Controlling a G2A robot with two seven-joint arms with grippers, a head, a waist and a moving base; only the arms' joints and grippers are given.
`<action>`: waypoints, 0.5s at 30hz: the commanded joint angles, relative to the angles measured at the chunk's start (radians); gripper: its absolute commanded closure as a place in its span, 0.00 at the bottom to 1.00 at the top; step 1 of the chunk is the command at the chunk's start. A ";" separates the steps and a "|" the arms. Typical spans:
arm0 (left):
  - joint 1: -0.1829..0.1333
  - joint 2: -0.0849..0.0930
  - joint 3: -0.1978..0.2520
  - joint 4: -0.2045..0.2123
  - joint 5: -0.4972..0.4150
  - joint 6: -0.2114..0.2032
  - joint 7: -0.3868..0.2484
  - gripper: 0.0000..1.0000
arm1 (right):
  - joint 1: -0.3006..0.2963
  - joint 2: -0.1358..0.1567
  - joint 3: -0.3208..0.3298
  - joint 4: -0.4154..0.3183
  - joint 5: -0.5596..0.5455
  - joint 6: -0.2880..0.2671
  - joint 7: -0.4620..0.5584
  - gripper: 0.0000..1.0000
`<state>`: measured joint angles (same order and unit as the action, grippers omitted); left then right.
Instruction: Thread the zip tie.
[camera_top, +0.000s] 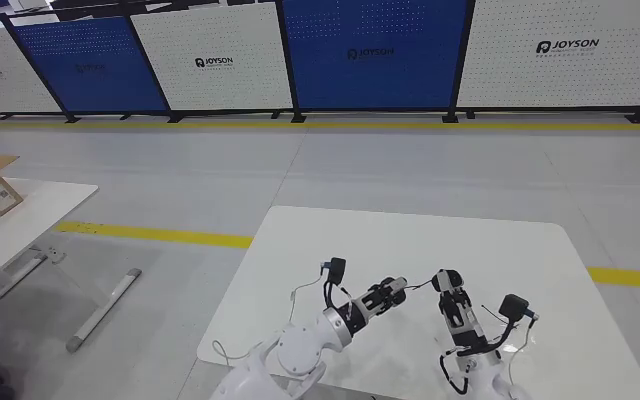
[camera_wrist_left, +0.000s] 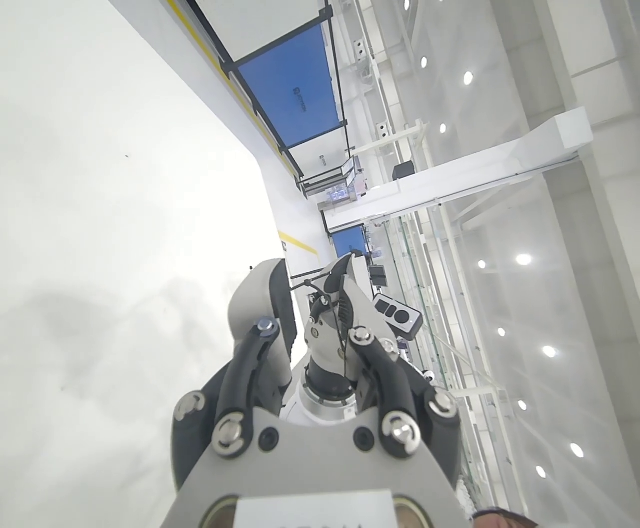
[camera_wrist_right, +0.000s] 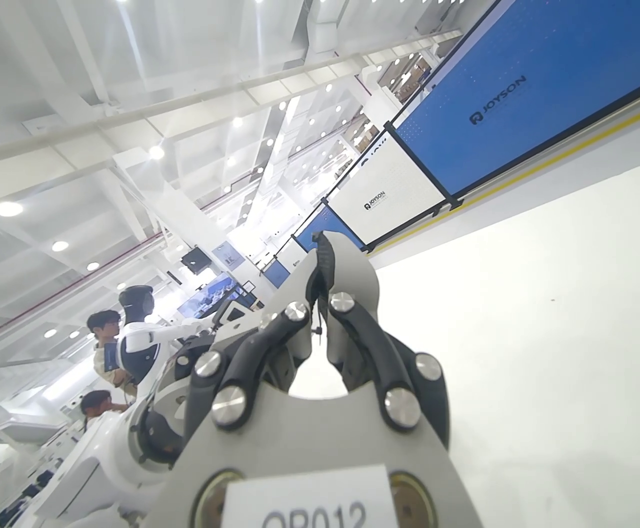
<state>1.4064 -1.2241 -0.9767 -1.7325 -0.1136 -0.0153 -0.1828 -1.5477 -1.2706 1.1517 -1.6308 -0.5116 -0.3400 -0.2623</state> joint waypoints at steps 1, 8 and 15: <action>-0.002 -0.001 0.002 0.002 0.003 0.002 0.003 0.82 | 0.002 -0.001 -0.002 0.002 0.000 0.000 -0.001 1.00; -0.006 -0.003 0.006 0.010 0.005 -0.001 0.009 1.00 | 0.004 -0.004 -0.005 0.003 -0.005 0.000 0.000 1.00; -0.005 -0.004 0.008 0.009 0.006 -0.006 0.007 1.00 | 0.007 -0.005 -0.009 0.003 -0.003 0.000 0.014 1.00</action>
<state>1.4008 -1.2285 -0.9677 -1.7207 -0.1051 -0.0203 -0.1746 -1.5419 -1.2757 1.1432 -1.6273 -0.5171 -0.3400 -0.2544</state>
